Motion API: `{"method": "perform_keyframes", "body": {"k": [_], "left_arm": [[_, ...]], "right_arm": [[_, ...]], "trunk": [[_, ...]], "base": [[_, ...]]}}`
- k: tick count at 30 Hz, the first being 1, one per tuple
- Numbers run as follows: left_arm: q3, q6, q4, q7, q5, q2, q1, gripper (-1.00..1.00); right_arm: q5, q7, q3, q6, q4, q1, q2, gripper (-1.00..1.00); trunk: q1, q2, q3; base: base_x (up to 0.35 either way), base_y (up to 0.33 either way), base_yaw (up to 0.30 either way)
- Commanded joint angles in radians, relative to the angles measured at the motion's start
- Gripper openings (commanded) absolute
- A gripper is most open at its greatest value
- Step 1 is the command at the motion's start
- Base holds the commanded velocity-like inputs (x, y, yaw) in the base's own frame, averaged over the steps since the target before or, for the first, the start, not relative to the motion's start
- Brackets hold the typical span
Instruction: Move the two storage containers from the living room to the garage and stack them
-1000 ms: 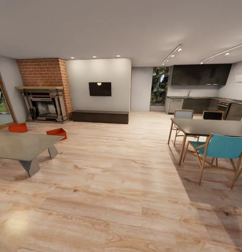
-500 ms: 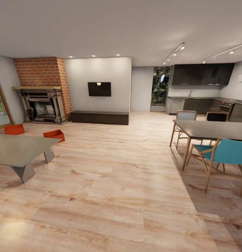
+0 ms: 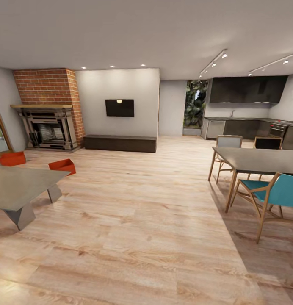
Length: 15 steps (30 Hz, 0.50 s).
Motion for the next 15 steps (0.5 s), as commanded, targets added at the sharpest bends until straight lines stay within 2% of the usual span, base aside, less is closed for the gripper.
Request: {"method": "perform_keyframes", "body": {"k": [1, 15], "left_arm": [[0.001, 0.008, -0.004, 0.001, 0.010, 0.000, 0.001, 1.00], [0.001, 0.014, -0.004, 0.001, 0.011, 0.000, 0.001, 1.00]], "right_arm": [[-0.004, -0.002, 0.007, -0.005, 0.003, -0.001, 0.000, 1.00], [-0.004, -0.002, 0.007, -0.005, 0.003, -0.002, -0.001, 1.00]], "trunk": [[0.001, 0.000, -0.001], [0.001, 0.000, -0.001]], "base": [[0.334, 0.000, 0.000], [0.334, 0.000, 0.000]]}}
